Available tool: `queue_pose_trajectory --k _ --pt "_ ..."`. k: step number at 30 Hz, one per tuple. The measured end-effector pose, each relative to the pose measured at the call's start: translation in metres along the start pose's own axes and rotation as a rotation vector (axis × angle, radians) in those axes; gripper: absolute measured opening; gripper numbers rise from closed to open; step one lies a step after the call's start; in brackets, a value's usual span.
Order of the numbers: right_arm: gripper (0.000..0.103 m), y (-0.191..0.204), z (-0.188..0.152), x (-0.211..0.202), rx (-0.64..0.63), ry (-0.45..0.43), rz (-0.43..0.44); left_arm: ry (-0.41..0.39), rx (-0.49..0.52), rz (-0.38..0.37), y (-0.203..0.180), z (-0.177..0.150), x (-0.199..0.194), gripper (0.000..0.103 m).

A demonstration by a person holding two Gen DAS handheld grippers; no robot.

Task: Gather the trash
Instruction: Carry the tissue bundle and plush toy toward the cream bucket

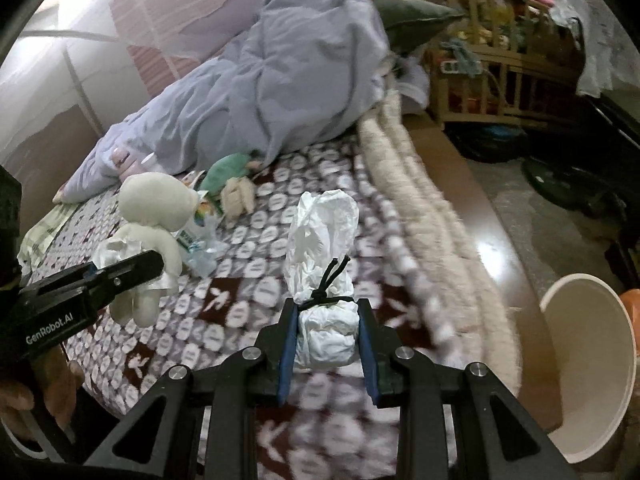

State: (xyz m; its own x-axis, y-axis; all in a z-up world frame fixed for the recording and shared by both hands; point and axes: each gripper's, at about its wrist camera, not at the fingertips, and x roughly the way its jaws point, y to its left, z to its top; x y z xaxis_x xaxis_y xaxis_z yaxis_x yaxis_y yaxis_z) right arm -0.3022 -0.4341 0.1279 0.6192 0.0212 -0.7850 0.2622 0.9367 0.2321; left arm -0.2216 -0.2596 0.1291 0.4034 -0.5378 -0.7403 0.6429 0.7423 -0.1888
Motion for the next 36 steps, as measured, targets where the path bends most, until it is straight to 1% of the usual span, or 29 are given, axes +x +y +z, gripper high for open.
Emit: queue_pose_trajectory --k 6,10,16,26,29,32,36 --pt "0.027 -0.026 -0.003 -0.017 0.036 -0.022 -0.044 0.017 0.041 -0.047 -0.034 0.004 0.012 0.027" --pt "0.027 -0.048 -0.007 -0.027 0.060 -0.034 -0.090 0.040 0.063 -0.097 -0.059 0.007 0.022 0.027" --pt "0.027 -0.083 -0.017 -0.044 0.109 -0.051 -0.142 0.070 0.113 -0.153 -0.101 0.009 0.037 0.027" --pt "0.027 -0.145 -0.035 -0.068 0.207 -0.063 -0.235 0.114 0.200 -0.244 -0.174 0.013 0.059 0.027" --pt "0.027 -0.163 -0.041 -0.074 0.241 -0.065 -0.257 0.138 0.214 -0.273 -0.196 0.014 0.070 0.027" --pt "0.027 -0.182 -0.048 -0.079 0.276 -0.063 -0.282 0.160 0.226 -0.301 -0.212 0.014 0.079 0.027" --pt "0.027 -0.206 -0.057 -0.083 0.328 -0.053 -0.311 0.181 0.245 -0.319 -0.233 0.014 0.090 0.027"
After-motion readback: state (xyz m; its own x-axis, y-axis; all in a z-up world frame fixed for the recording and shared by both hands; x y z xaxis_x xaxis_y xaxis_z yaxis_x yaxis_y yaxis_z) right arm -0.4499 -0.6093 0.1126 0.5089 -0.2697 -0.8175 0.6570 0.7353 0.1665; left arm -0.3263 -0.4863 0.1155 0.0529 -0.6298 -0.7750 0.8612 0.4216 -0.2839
